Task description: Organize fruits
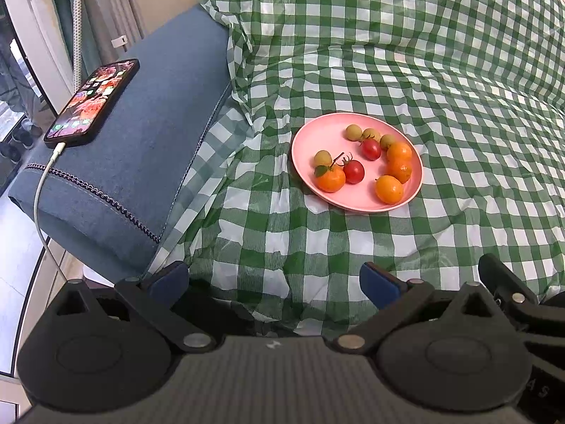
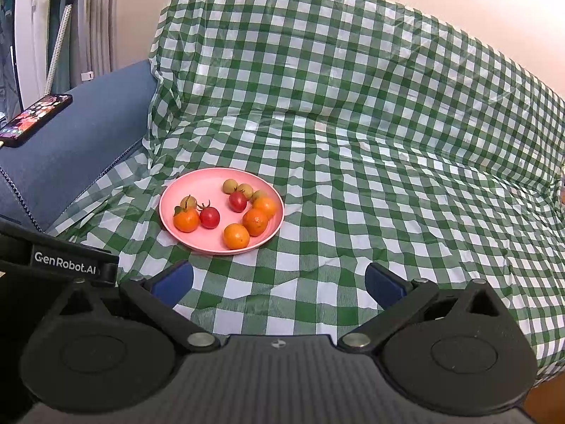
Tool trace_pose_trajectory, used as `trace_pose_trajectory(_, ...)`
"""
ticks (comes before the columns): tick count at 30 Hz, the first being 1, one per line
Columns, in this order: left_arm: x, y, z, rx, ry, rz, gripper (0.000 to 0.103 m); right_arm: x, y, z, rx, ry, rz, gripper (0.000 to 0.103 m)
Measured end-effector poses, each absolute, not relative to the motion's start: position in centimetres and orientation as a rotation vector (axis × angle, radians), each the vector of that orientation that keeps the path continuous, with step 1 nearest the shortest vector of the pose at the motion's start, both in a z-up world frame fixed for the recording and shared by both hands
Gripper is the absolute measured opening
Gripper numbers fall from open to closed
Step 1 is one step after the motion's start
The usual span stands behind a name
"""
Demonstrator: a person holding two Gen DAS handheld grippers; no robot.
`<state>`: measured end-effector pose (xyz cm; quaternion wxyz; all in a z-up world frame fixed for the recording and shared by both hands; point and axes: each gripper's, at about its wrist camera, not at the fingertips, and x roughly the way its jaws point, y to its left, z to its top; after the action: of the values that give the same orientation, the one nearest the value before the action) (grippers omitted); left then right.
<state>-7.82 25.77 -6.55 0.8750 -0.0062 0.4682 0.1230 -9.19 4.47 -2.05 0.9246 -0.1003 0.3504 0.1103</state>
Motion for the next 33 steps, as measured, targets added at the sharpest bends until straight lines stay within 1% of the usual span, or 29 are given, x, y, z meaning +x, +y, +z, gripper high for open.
trace_pose_trajectory(33, -8.22, 25.61, -6.35, -0.006, 0.966, 0.255, 0.103, -9.35, 4.4, -1.83, -0.199, 0.72, 0.22, 0.102)
